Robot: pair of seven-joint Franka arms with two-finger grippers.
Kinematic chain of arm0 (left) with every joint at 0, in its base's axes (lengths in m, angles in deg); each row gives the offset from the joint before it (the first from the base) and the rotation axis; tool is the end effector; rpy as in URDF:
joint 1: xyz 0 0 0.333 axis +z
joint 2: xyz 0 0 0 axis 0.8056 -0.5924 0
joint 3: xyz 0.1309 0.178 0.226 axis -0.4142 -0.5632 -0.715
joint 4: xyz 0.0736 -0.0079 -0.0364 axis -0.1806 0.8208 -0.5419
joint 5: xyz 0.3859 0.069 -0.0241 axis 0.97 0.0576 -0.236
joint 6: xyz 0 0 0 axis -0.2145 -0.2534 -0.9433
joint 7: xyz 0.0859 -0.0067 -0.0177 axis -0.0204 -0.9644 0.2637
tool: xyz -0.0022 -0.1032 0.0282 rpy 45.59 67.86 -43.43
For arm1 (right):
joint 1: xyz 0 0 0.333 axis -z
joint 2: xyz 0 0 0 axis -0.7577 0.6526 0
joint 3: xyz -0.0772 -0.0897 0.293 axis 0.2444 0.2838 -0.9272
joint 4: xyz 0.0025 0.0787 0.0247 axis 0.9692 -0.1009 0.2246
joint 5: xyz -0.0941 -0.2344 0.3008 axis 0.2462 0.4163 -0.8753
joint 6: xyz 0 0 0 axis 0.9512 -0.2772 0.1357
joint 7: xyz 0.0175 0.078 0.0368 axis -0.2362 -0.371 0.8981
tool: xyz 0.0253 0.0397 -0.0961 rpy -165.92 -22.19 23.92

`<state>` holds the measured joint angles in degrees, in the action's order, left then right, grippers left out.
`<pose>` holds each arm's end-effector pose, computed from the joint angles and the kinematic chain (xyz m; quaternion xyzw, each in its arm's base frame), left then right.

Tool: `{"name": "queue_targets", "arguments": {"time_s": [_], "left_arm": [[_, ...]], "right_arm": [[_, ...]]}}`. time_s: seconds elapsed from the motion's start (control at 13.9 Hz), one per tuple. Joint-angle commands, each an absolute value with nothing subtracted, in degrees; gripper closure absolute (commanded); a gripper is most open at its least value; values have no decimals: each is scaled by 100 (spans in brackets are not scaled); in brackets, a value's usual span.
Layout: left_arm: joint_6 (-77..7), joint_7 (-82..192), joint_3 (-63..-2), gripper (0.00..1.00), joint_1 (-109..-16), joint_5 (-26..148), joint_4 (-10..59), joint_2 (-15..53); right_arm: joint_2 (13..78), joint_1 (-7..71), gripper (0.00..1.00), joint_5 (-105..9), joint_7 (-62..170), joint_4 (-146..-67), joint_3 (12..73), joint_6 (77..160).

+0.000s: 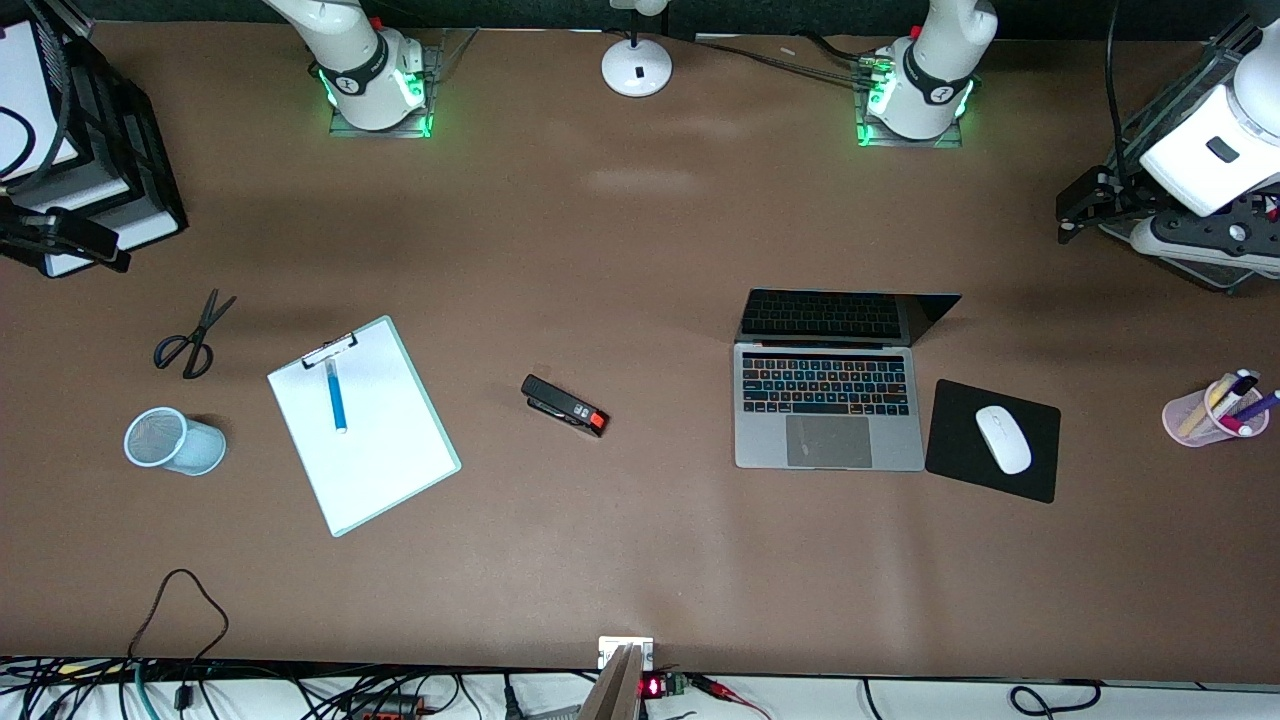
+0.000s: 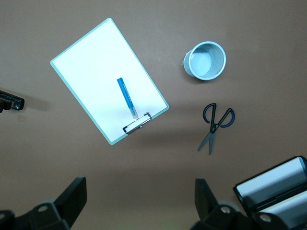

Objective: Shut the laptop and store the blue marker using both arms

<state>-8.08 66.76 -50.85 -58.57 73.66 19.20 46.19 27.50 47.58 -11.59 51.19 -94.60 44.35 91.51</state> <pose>0.5421 -0.0394 0.6112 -0.9956 0.0869 0.0157 0.0319 0.5778 -0.0549 0.5974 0.9991 -0.0297 -0.0295 0.0023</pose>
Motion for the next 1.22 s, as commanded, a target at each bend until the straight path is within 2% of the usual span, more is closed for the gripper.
{"name": "queue_targets", "arguments": {"time_s": [0.0,0.43,0.79,1.15], "left_arm": [[-598,6735,-5091,0,-5868,7282,1698,4532],[-580,6726,-5091,0,-5859,7282,1706,4532],[-466,6735,-5091,0,-5868,7256,1680,4128],[-387,6753,-5091,0,-5903,7177,952,3646]], "right_arm": [[2665,4777,0,-1217,5177,-9439,4440,9068],[2709,4759,0,-1235,5151,-9465,4414,9068],[3086,4636,0,-1279,5133,-9474,4406,9085],[3692,4355,0,-1243,5133,-9325,4414,9331]]}}
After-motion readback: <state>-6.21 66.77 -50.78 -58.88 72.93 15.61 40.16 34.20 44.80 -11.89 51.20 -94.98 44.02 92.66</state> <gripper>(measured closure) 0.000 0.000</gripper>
